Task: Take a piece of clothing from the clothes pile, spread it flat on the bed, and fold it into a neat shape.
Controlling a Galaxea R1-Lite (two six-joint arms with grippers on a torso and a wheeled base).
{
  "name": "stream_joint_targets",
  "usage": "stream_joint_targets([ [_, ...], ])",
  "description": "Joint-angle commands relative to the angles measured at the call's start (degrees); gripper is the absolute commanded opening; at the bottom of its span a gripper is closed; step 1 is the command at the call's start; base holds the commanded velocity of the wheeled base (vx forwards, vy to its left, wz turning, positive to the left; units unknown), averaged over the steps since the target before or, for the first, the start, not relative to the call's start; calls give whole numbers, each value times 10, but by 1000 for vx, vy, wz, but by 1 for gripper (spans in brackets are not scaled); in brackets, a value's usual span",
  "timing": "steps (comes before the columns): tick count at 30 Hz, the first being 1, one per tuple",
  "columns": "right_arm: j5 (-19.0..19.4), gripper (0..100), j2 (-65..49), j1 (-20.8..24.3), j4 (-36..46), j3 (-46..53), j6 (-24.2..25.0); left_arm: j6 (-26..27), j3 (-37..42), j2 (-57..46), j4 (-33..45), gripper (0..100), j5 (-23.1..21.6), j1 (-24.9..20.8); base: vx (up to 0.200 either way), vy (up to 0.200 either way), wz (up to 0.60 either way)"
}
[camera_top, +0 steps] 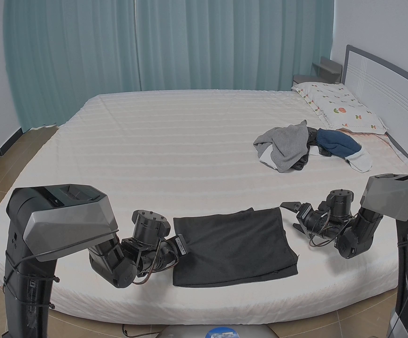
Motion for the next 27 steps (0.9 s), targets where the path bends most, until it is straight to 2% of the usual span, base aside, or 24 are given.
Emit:
stream_joint_targets([
  [1, 0, 100, 1, 1, 0, 0, 0, -2, 2, -1, -1, 0, 1, 0, 0, 0, 0],
  [27, -2, 100, 0, 4, -1, 8, 0, -18, 27, -15, -3, 0, 4, 13, 0, 192, 0],
])
